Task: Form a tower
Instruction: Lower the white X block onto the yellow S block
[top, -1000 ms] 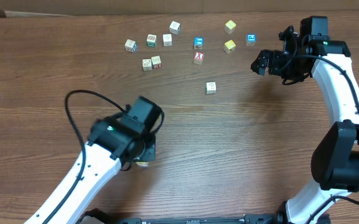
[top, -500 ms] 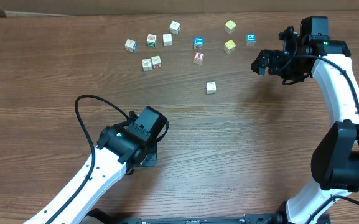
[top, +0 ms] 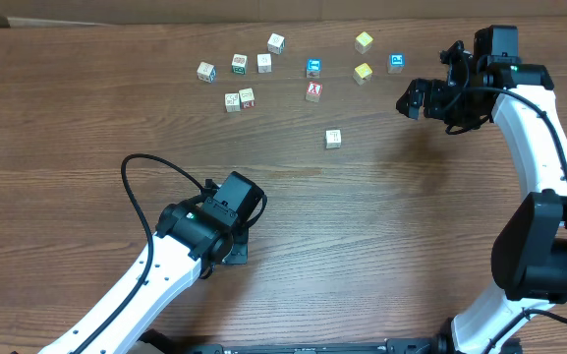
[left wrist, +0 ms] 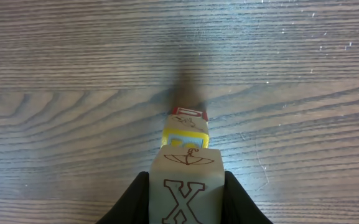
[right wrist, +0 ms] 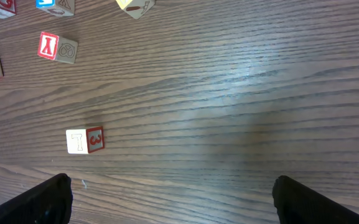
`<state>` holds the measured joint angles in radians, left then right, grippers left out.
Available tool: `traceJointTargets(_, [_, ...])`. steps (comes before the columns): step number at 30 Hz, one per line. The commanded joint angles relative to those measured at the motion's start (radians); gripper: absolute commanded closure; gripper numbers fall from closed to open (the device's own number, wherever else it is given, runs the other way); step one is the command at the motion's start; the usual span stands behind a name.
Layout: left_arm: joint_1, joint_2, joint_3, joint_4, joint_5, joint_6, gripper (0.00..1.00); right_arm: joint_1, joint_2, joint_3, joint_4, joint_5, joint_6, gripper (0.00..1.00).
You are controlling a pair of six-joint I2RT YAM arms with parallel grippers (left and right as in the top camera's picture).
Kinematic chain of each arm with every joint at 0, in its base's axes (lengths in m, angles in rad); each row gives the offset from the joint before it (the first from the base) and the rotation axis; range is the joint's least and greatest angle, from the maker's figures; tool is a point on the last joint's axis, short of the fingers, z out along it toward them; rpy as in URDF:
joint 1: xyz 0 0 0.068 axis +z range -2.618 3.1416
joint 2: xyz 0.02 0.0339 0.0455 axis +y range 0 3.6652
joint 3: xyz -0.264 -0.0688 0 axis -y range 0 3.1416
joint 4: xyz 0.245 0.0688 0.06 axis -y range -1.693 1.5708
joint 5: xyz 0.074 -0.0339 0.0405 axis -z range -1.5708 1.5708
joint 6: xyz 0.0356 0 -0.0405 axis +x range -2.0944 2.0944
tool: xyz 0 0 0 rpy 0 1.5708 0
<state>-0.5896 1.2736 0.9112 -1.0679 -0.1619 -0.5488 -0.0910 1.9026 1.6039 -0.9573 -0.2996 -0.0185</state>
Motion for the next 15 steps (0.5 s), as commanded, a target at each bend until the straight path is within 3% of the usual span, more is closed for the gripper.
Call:
traceJointTargets(1, [-0.007, 0.0, -0.008, 0.007, -0.021, -0.005, 0.88, 0.0, -0.027, 0.021, 0.005, -0.001, 0.004, 0.0])
traceJointTargets(15, [-0.007, 0.015, -0.008, 0.007, -0.021, -0.005, 0.88, 0.0, -0.027, 0.021, 0.005, -0.001, 0.004, 0.0])
